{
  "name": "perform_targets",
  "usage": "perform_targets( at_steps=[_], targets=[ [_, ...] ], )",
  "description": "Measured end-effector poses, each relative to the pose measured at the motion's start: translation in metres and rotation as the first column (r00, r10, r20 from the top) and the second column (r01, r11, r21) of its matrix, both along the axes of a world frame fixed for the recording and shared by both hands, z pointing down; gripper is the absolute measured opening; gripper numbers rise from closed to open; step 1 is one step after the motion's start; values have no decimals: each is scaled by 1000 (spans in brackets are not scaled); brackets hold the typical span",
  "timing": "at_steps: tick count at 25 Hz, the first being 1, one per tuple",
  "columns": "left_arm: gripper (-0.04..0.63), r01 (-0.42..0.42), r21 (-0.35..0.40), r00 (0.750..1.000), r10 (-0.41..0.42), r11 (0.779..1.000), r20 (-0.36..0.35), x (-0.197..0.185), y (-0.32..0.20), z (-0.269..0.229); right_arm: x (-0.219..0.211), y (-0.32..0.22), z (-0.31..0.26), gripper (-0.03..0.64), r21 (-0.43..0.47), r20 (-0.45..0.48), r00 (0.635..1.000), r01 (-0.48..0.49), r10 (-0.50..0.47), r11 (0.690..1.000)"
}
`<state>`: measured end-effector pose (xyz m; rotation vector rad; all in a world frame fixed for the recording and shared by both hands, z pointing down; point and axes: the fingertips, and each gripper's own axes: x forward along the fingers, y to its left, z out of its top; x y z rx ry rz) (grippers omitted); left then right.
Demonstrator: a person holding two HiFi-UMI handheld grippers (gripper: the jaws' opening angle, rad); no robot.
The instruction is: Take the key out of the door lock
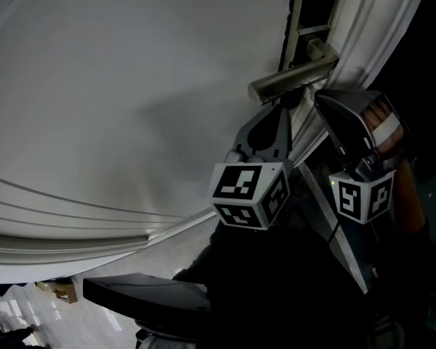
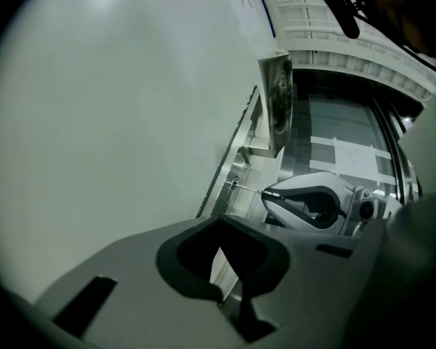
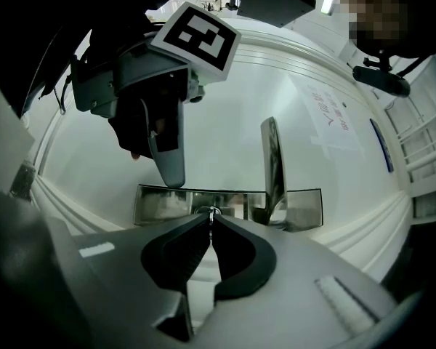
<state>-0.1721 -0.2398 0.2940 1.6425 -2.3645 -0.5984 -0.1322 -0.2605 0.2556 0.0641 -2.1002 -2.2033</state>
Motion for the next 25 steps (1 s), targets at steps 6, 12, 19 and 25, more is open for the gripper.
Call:
perform_targets(
  at_steps=[6,12,19,25],
  targets=[
    [0,-2,0,1000,2,1000,1,0,0,-1,1,2,-1,12,1,7,1000,3,-3,1000],
    [0,-3,2,1000,3,1000,-3,1,2,-1,2,4,-1,12,-7,11,1000,8,-8,1000],
    [-1,-4,4,1000,4,1000,-4,2,0,-1,2,4,-1,12,-7,17,1000,11,-11,1000],
    [0,1,5,1000,-1,1000,-4,2,1,-1,3,4,-1,12,-6,18,1000,11,-11,1000]
  ],
)
